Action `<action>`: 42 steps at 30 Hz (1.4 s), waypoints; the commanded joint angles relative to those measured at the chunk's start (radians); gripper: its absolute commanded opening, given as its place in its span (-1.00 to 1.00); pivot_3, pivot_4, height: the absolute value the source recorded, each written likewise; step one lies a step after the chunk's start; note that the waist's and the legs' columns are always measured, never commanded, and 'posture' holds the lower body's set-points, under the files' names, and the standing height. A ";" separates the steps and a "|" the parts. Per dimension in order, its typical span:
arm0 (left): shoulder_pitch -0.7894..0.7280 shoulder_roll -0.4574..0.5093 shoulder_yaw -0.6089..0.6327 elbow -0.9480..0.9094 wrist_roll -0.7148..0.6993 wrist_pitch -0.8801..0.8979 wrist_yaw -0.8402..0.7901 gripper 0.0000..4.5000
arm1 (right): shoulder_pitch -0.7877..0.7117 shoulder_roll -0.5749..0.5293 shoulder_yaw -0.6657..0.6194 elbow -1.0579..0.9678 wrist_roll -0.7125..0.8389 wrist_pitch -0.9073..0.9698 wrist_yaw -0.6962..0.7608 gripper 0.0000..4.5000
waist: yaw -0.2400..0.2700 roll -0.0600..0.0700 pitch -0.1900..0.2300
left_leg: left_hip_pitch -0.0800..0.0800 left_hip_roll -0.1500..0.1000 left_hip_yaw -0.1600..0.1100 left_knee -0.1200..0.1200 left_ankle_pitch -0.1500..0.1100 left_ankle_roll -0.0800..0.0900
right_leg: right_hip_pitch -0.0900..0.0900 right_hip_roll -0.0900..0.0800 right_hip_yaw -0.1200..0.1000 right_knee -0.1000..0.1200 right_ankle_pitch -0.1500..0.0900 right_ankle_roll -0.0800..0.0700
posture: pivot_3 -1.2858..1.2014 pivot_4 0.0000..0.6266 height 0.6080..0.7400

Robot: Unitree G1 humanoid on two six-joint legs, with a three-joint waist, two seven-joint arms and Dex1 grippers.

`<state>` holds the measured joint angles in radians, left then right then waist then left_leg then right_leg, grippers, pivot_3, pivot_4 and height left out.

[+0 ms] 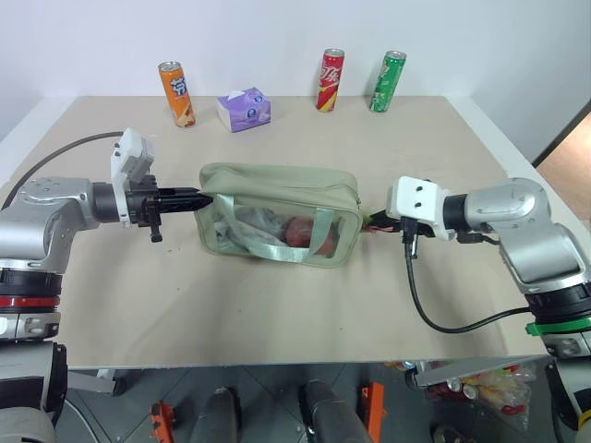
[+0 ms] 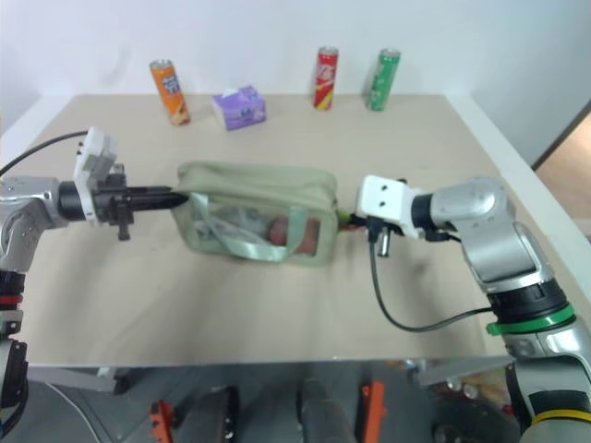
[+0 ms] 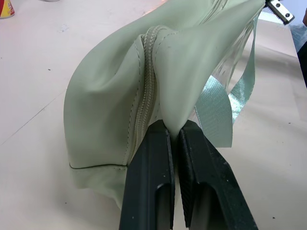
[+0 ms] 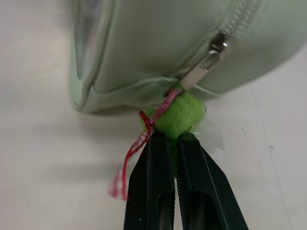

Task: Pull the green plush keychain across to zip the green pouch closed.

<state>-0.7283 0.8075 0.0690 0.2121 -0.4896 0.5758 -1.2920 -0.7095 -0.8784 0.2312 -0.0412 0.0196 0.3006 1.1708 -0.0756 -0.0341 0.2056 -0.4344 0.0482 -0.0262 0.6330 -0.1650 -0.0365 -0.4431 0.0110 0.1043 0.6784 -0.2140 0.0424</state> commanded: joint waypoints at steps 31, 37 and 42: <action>0.050 0.025 0.051 -0.077 -0.039 0.049 0.058 -1.00 | -0.076 0.055 -0.115 0.094 0.084 0.044 0.099 -1.00 | -0.001 0.000 0.000 | 0.003 0.000 0.000 0.000 0.000 0.000 | 0.002 0.000 0.000 0.000 0.000 0.000 | 0.03 -0.52 1.00; 0.073 0.022 0.076 -0.098 -0.065 0.074 0.081 -1.00 | -0.050 -0.039 -0.238 0.116 0.216 0.114 0.171 -1.00 | 0.000 0.000 0.000 | 0.003 0.000 0.000 -0.002 0.000 0.000 | 0.002 0.000 0.000 0.000 -0.001 0.000 | 0.03 -0.52 1.00; 0.074 0.014 0.080 -0.099 -0.077 0.075 0.095 -1.00 | -0.024 -0.069 -0.248 0.102 0.243 0.133 0.169 -1.00 | -0.005 0.000 0.000 | 0.004 0.000 0.000 -0.003 0.000 0.000 | 0.002 0.000 0.001 0.000 -0.002 0.000 | 0.03 -0.52 1.00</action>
<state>-0.6564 0.8140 0.1231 0.1338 -0.5529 0.6476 -1.2039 -0.7240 -0.9200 0.0192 0.0822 0.2417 0.4307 1.3387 -0.0803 -0.0342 0.2056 -0.4302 0.0483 -0.0256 0.6295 -0.1651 -0.0366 -0.4410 0.0112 0.1050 0.6790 -0.2156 0.0421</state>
